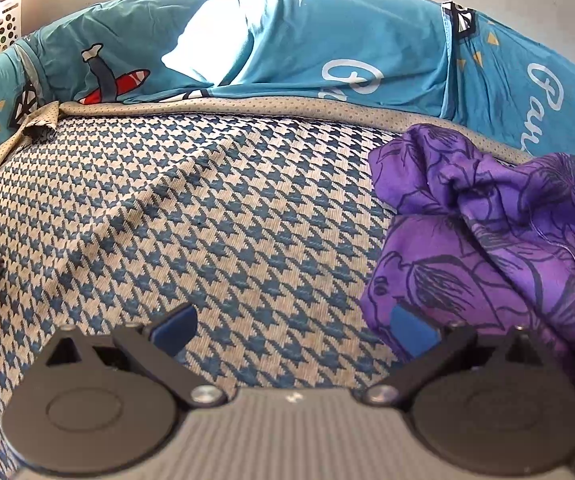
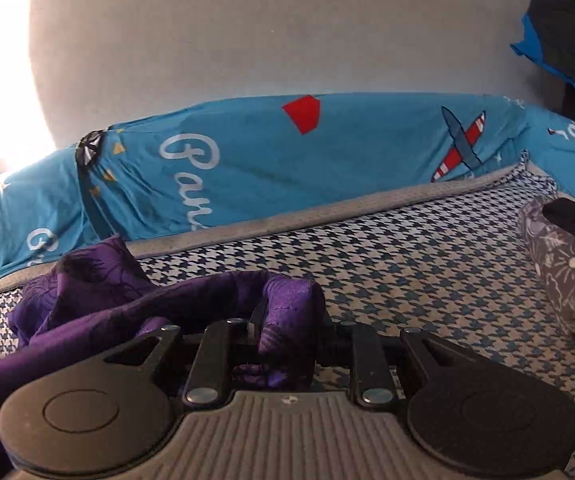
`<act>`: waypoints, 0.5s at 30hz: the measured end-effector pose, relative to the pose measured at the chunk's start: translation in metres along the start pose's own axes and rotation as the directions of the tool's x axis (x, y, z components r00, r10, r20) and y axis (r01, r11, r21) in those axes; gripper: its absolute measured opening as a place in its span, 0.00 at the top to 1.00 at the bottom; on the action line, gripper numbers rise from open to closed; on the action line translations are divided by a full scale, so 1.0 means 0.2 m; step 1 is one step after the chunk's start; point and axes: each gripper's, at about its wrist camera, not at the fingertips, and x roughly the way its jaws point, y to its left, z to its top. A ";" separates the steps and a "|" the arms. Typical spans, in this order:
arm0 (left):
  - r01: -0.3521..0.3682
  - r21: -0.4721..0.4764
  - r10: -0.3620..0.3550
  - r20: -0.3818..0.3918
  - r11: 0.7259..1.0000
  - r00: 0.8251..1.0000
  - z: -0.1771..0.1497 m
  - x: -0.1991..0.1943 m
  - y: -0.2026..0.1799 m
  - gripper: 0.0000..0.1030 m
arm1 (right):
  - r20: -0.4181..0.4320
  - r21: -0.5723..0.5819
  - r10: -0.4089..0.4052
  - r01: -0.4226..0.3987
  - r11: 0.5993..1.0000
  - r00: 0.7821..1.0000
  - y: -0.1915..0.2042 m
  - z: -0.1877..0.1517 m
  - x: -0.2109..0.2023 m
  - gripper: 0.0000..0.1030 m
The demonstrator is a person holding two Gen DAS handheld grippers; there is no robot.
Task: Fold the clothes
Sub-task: 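Lift the gripped garment with the right gripper and pull it across the bed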
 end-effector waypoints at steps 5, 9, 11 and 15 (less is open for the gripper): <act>0.020 0.036 -0.020 0.000 0.999 1.000 -0.02 0.00 -0.08 0.00 | -0.036 -0.018 -0.010 0.009 1.000 0.999 -0.10 -0.03 -0.01 0.63; 0.020 0.070 -0.020 0.001 0.997 1.000 -0.04 0.01 -0.14 0.00 | 0.072 -0.090 -0.081 0.087 0.992 0.994 -0.10 -0.02 -0.10 0.45; 0.018 0.088 -0.018 0.002 0.996 1.000 -0.04 0.01 -0.16 0.00 | 0.103 -0.084 -0.007 0.016 0.996 0.995 -0.09 -0.01 -0.14 0.44; 0.014 0.123 -0.014 0.003 0.992 1.000 -0.06 0.02 -0.21 0.00 | 0.074 -0.152 0.152 -0.139 0.978 0.986 0.03 -0.01 -0.17 0.44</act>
